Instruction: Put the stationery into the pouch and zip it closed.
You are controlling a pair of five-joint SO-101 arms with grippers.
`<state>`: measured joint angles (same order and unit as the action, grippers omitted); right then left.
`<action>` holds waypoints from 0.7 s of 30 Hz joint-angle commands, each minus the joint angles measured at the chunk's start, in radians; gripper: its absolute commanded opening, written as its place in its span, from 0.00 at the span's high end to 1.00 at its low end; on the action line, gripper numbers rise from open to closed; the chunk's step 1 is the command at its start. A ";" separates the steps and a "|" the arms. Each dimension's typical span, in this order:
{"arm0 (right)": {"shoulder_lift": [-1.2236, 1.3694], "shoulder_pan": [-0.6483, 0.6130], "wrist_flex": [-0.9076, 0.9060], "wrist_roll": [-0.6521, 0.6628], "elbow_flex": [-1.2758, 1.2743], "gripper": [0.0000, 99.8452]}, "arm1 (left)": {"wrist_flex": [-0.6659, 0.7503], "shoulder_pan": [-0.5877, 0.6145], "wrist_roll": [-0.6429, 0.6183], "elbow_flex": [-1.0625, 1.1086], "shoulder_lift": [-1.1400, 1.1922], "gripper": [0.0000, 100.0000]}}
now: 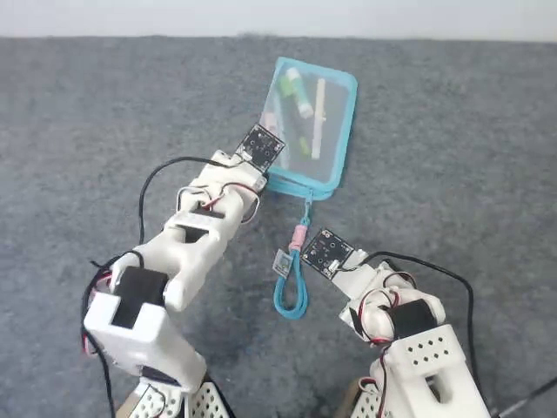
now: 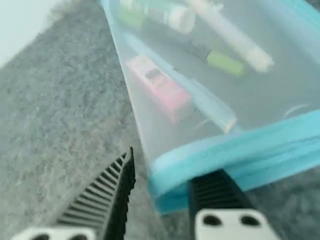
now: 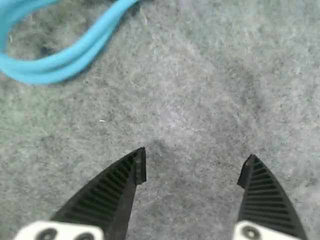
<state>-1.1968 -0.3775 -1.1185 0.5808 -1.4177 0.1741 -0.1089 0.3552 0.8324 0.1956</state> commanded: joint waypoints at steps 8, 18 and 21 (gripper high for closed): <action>0.012 -0.013 0.025 -0.014 0.043 0.70 | 0.002 0.012 0.002 -0.001 -0.166 0.99; 0.012 -0.013 0.025 -0.014 0.043 0.70 | -0.361 0.012 0.005 0.245 -0.741 0.99; 0.012 -0.013 0.025 -0.012 0.043 0.70 | -0.582 0.037 0.005 0.263 -0.939 0.99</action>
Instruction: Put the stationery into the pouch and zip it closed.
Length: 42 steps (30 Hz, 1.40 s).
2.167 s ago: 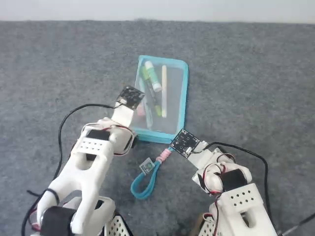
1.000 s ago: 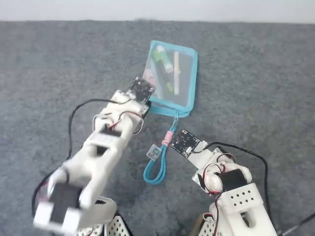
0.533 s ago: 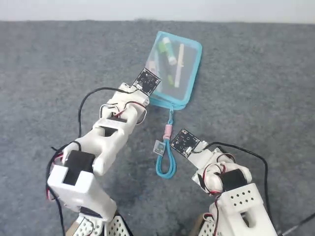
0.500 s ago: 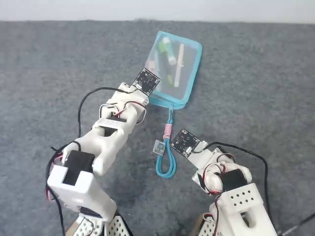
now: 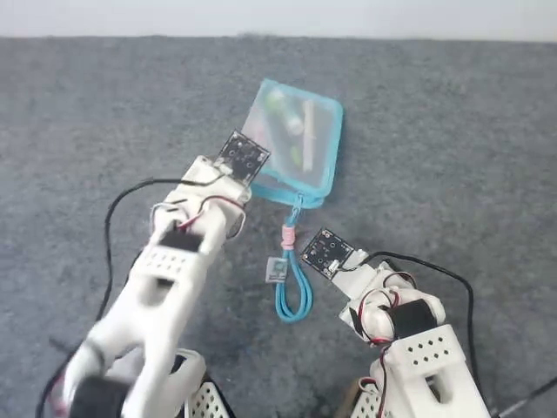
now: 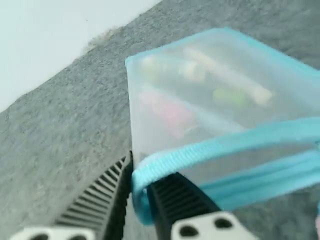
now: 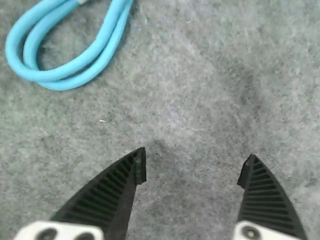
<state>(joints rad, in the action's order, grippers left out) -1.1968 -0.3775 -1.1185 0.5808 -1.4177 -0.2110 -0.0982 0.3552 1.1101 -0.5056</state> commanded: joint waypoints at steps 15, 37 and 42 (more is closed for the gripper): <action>0.021 -0.122 0.395 0.147 0.110 0.70 | -0.690 0.061 0.011 -0.013 -0.657 0.99; 0.369 -0.245 0.469 0.196 0.445 0.75 | -0.712 0.058 0.011 -0.010 -0.655 0.99; 0.389 -0.312 0.446 0.192 0.473 0.75 | -0.712 0.058 0.011 -0.008 -0.655 0.99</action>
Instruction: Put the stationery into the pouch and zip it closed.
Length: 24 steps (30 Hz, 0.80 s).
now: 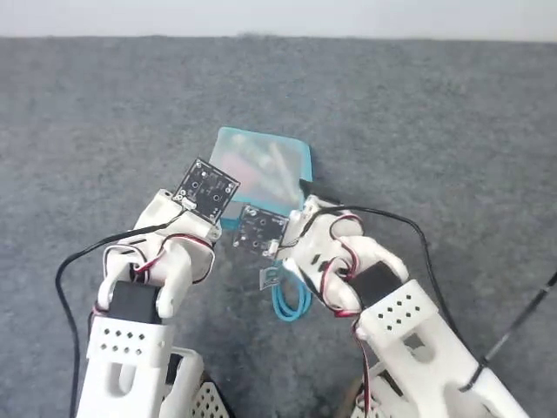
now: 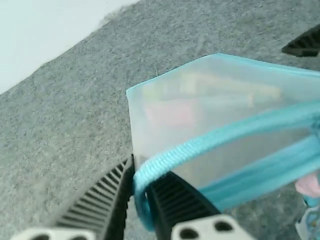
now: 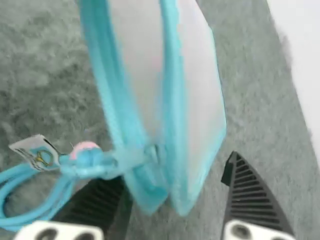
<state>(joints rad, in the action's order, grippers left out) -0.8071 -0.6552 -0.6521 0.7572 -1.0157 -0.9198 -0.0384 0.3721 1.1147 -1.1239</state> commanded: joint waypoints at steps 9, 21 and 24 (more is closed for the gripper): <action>0.002 -0.027 -0.048 0.015 0.063 1.00 | -0.003 -0.002 -0.006 0.010 -0.037 0.99; 0.002 0.128 -0.048 -0.224 0.063 0.99 | -0.002 -0.003 -0.081 0.007 -0.038 0.93; 0.002 0.171 -0.065 -0.307 0.063 0.99 | -0.002 -0.005 -0.087 0.012 -0.038 0.88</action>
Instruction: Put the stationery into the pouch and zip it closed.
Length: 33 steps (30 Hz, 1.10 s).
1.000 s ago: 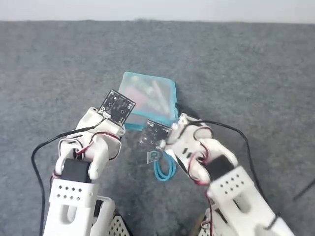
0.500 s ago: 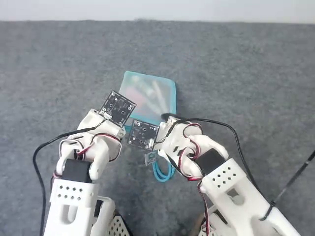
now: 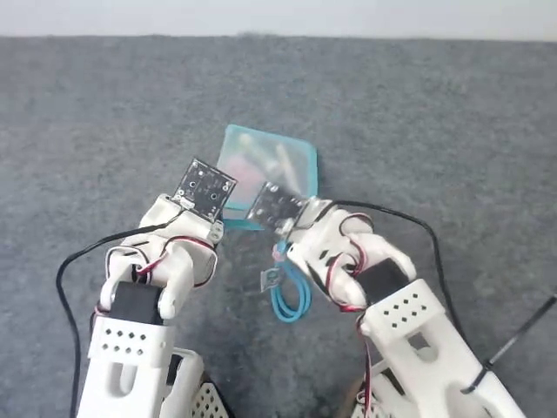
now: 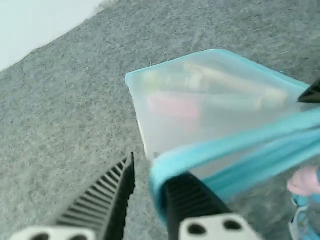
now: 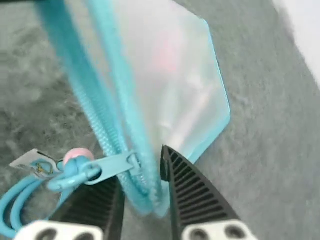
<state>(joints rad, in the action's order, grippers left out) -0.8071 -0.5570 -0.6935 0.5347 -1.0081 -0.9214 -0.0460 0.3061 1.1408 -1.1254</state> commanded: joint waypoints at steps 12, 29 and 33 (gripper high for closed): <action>0.004 0.088 -0.077 -0.143 0.051 0.99 | -0.002 -0.100 -0.141 -0.081 -0.044 0.95; 0.295 0.151 -0.176 -0.307 0.241 0.99 | -0.048 -0.101 -0.138 -0.030 -0.044 0.95; 0.303 0.168 -0.176 -0.342 0.242 0.99 | 0.031 -0.110 -0.141 0.051 -0.043 0.95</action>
<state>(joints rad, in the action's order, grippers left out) -0.5094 -0.4450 -0.8500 0.2432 -0.8117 -0.9521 -0.1519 0.1772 1.1699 -1.1469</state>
